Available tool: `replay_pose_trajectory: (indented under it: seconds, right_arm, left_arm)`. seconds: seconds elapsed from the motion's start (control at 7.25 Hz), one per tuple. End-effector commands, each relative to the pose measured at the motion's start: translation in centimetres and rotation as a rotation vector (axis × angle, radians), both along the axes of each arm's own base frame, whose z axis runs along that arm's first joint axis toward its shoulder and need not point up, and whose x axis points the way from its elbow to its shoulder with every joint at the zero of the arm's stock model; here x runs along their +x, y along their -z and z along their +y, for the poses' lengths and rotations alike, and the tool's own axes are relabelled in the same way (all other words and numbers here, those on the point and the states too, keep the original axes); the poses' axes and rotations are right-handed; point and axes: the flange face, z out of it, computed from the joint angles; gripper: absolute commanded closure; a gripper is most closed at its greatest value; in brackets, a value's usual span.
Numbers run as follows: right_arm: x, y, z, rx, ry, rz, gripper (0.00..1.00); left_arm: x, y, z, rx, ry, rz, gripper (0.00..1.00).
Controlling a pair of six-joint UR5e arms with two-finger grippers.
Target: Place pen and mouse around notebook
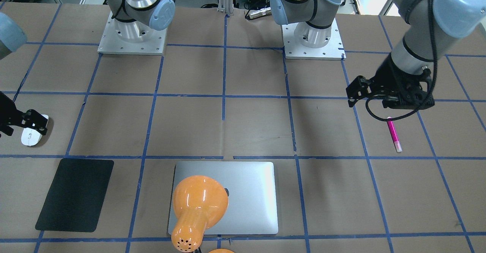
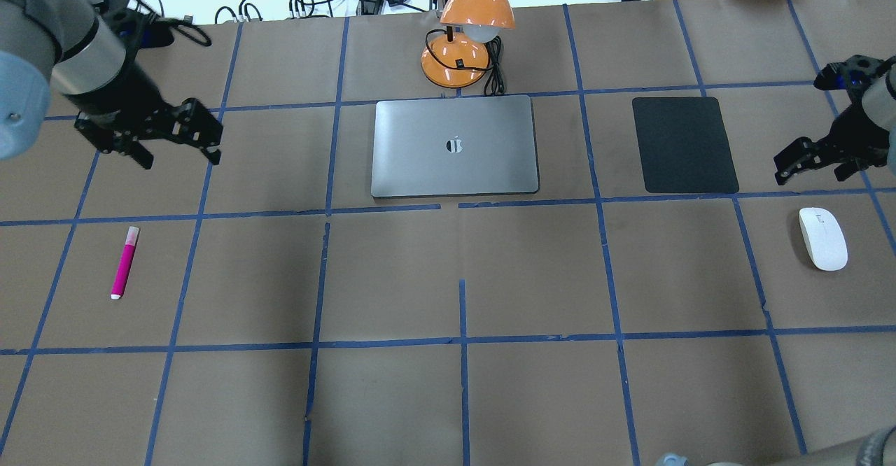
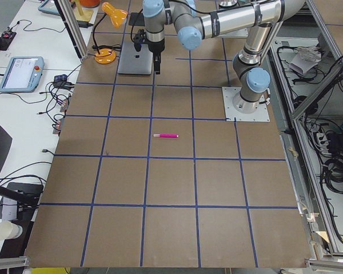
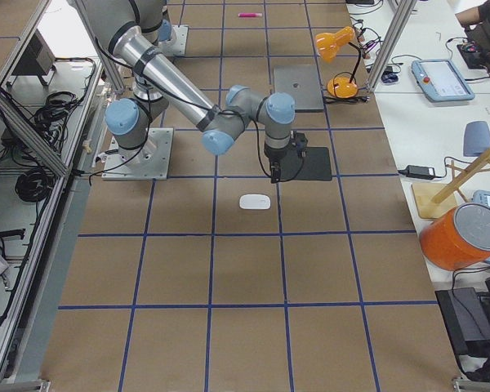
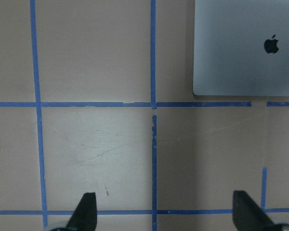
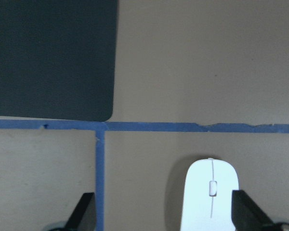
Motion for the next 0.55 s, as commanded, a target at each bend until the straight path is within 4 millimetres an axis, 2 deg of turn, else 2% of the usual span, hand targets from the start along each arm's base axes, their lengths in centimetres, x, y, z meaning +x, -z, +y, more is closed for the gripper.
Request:
replay_pose_trajectory:
  seconds: [0.0, 0.14, 0.28, 0.41]
  right_arm:
    - [-4.0, 4.3, 2.6, 0.061, -0.050, -0.025, 0.00]
    - [-4.4, 5.3, 3.9, 0.070, -0.013, -0.033, 0.00]
    - [-4.4, 6.5, 4.7, 0.074, 0.036, -0.036, 0.00]
    - [-3.9, 7.1, 5.5, 0.080, 0.053, -0.040, 0.00]
  left_arm:
    - [11.8, 7.6, 3.4, -0.048, 0.133, -0.015, 0.00]
    - [16.3, 10.9, 4.7, -0.056, 0.117, -0.022, 0.00]
    - [18.9, 14.0, 5.2, -0.052, 0.141, -0.016, 0.00]
    - [19.7, 17.0, 4.5, -0.033, 0.135, -0.002, 0.00]
